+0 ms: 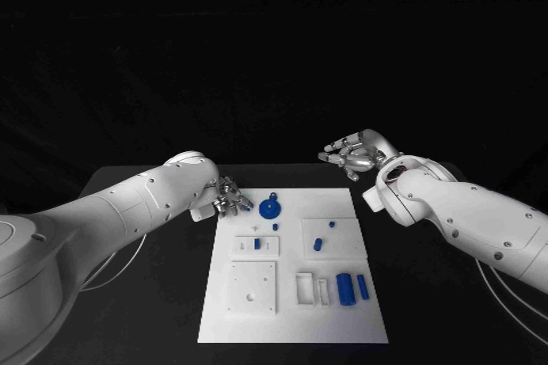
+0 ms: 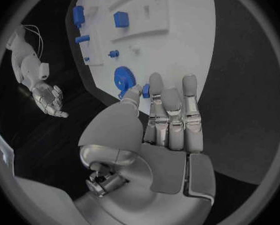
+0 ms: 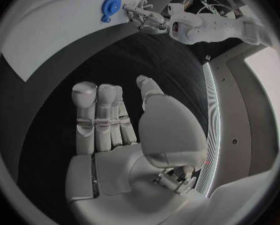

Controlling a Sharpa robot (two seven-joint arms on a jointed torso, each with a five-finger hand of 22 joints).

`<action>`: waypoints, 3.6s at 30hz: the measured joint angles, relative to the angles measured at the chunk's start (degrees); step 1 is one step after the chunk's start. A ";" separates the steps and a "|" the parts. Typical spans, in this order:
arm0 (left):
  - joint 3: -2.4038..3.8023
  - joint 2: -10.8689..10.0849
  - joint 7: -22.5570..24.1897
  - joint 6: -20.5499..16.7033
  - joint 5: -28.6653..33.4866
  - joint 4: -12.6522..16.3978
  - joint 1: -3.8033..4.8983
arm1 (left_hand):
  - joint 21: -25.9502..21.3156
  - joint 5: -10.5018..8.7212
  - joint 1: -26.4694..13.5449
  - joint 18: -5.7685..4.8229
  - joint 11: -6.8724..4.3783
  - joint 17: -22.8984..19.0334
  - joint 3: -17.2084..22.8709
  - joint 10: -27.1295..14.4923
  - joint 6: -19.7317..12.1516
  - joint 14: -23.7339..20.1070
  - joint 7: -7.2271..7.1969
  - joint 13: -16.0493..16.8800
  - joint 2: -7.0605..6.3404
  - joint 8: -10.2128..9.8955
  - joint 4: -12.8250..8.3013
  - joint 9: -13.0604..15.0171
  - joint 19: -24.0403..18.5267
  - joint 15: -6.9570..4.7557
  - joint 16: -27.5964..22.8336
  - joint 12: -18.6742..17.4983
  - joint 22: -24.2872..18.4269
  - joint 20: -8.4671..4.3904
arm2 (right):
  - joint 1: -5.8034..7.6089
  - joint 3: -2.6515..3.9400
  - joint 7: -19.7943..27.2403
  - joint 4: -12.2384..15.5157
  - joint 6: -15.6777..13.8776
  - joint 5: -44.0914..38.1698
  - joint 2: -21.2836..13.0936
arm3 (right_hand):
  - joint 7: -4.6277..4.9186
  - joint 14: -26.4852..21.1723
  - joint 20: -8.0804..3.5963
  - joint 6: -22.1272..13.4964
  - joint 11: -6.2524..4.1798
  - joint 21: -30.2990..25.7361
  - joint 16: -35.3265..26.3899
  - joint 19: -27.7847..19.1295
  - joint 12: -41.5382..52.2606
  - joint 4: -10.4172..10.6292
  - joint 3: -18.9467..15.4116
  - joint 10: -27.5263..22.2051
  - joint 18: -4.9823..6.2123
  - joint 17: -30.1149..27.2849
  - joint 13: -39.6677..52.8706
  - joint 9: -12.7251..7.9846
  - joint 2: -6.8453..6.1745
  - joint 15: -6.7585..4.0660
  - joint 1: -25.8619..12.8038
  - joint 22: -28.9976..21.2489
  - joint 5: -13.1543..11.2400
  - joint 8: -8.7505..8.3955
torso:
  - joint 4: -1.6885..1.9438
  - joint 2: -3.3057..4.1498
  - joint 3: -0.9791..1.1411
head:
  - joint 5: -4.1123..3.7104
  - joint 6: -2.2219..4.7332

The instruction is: Assemble the parts on the task board

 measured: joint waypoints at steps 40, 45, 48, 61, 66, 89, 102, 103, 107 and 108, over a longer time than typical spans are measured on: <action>-0.02 -17.68 -3.44 -9.61 6.58 30.43 0.92 | 2.72 7.20 -2.82 0.00 -0.41 1.24 8.53 1.64 -0.20 1.06 0.63 -0.38 1.87 2.22 -7.90 6.38 0.23 -1.05 0.70 -1.16 0.03 -0.63 | -0.85 0.00 -0.23 -0.43 0.46 0.16 -1.14 | -0.01 0.00 0.00 0.01 0.00 0.00 0.00 0.00 0.00 0.00 0.00 0.00 0.00 0.00 0.01 0.00 0.00 0.00 0.00 -0.01 -0.04 0.00 | 0.86 -1.85 -0.79 | 0.88 -1.87; -0.47 -20.33 -4.52 -12.44 5.49 35.60 0.01 | 2.86 7.20 -3.06 0.00 -0.42 1.32 8.92 1.64 -0.19 1.35 0.64 -0.38 2.10 2.05 -8.61 6.37 0.23 -0.93 0.70 -1.43 0.02 -0.63 | -1.22 -0.02 -0.27 -0.46 0.56 0.24 -1.24 | -0.01 0.00 0.00 0.01 0.00 0.00 0.00 0.00 0.00 0.00 0.00 0.00 0.00 0.00 0.01 0.00 0.00 0.00 0.00 -0.01 -0.04 0.00 | 1.01 -2.27 -0.93 | 1.16 -2.37; -0.81 -21.15 -4.98 -13.91 4.25 37.37 -0.54 | 2.86 7.20 -3.06 0.00 -0.42 1.32 8.92 1.64 0.01 1.47 0.84 -0.44 2.10 1.94 -8.61 6.27 0.23 -1.04 0.70 -1.78 0.02 -0.63 | -1.31 -0.02 -0.28 -0.55 0.62 0.27 -1.24 | -0.01 0.00 0.00 0.01 0.00 0.00 0.00 0.00 0.00 0.00 0.00 0.00 0.00 0.00 0.01 0.00 0.00 0.00 0.00 -0.01 -0.04 0.00 | 1.12 -2.53 -1.03 | 1.25 -2.69; -1.24 -21.44 -5.90 -17.37 -0.95 39.74 -2.34 | 2.86 7.18 -3.06 0.00 -0.41 1.31 8.77 1.64 0.02 1.54 0.84 -0.55 2.10 1.67 -8.78 5.95 0.43 -1.11 0.47 -2.04 0.01 -0.83 | -1.65 0.00 -0.33 -0.74 0.90 0.35 -1.12 | -0.01 0.00 0.00 0.01 0.00 0.00 0.00 0.00 0.00 0.15 0.15 0.00 0.00 0.00 0.01 0.00 0.00 0.00 0.00 -0.01 0.17 0.00 | 1.38 -3.19 -1.27 | 1.40 -3.51; -1.40 -20.75 -6.18 -17.59 -2.31 39.20 -3.05 | 2.86 6.98 -3.14 -0.01 -0.41 1.31 8.98 1.64 0.02 1.95 0.85 -0.55 2.02 1.52 -8.99 5.93 0.43 -1.10 0.47 -2.04 0.01 -0.83 | -1.72 0.00 -0.33 -0.76 0.91 0.36 -1.10 | -0.01 0.00 0.00 0.01 0.00 0.00 0.00 0.00 0.00 0.15 0.15 0.00 0.00 0.00 0.01 0.00 0.00 0.00 0.00 -0.01 0.17 0.00 | 1.41 -3.19 -1.27 | 1.26 -3.64; -1.81 -18.42 -6.14 -17.88 -6.98 36.75 -5.03 | 2.86 7.20 -3.10 0.00 -0.41 1.48 8.96 1.64 0.12 1.95 0.95 -0.55 2.02 1.01 -9.14 5.86 0.43 -1.11 0.47 -2.04 -0.01 -0.82 | -1.78 -0.01 -0.33 -0.80 1.00 0.39 -1.01 | -0.01 0.00 0.00 0.01 0.00 0.00 0.00 0.00 0.00 0.15 0.15 0.00 0.00 0.00 0.01 0.00 0.00 0.00 0.00 0.03 0.17 0.00 | 1.43 -3.18 -1.29 | 0.89 -4.30; -1.83 -18.03 -5.97 -17.75 -8.49 36.42 -5.16 | 2.86 7.18 -3.06 0.00 -0.41 1.56 8.89 1.64 0.22 1.95 1.05 -0.54 1.99 1.13 -9.22 5.84 0.43 -1.11 0.47 -2.04 -0.01 -0.82 | -1.81 0.00 -0.34 -0.84 1.17 0.40 -0.94 | -0.01 0.00 0.00 0.01 0.00 0.00 0.00 0.00 0.00 0.15 0.15 0.00 0.00 0.00 0.01 0.01 0.00 0.00 0.00 0.03 0.17 0.00 | 1.41 -3.18 -1.28 | 0.84 -4.60; -1.83 -17.99 -5.96 -17.67 -8.57 36.39 -5.17 | 2.86 7.18 -3.06 0.00 -0.41 1.56 8.89 1.64 0.22 1.95 1.05 -0.54 1.99 1.13 -9.22 5.82 0.43 -1.11 0.47 -2.04 -0.01 -0.82 | -1.81 0.00 -0.34 -0.84 1.19 0.40 -0.94 | -0.01 0.00 0.00 0.01 0.00 0.00 0.00 0.00 0.00 0.15 0.15 0.00 0.00 0.00 0.01 0.00 0.00 0.00 0.00 0.03 0.17 0.00 | 1.41 -3.18 -1.29 | 0.84 -4.63; -1.83 -17.81 -5.95 -17.29 -8.75 36.24 -5.18 | 2.86 7.08 -3.06 0.00 -0.41 1.56 8.89 1.64 0.22 1.95 1.05 -0.54 1.99 1.13 -9.22 5.80 0.43 -1.11 0.47 -2.04 -0.02 -0.82 | -1.81 0.00 -0.36 -0.84 1.25 0.41 -0.93 | -0.01 0.00 0.00 0.01 0.00 0.00 0.00 0.00 0.00 0.15 0.15 0.00 0.00 0.00 0.01 0.00 0.00 0.00 0.00 0.02 0.17 0.00 | 1.41 -3.18 -1.29 | 0.90 -4.77; -1.83 -17.77 -5.94 -17.20 -8.80 36.21 -5.18 | 2.86 7.07 -3.06 0.00 -0.41 1.56 8.89 1.64 0.22 1.95 1.05 -0.54 1.99 1.13 -9.22 5.80 0.43 -1.11 0.47 -2.04 -0.02 -0.82 | -1.81 0.00 -0.36 -0.84 1.26 0.41 -0.93 | -0.01 0.00 0.00 0.01 0.00 0.00 0.00 0.00 0.00 0.15 0.15 0.00 0.00 0.00 0.01 0.00 0.00 0.00 0.00 0.02 0.17 0.00 | 1.41 -3.18 -1.30 | 0.91 -4.77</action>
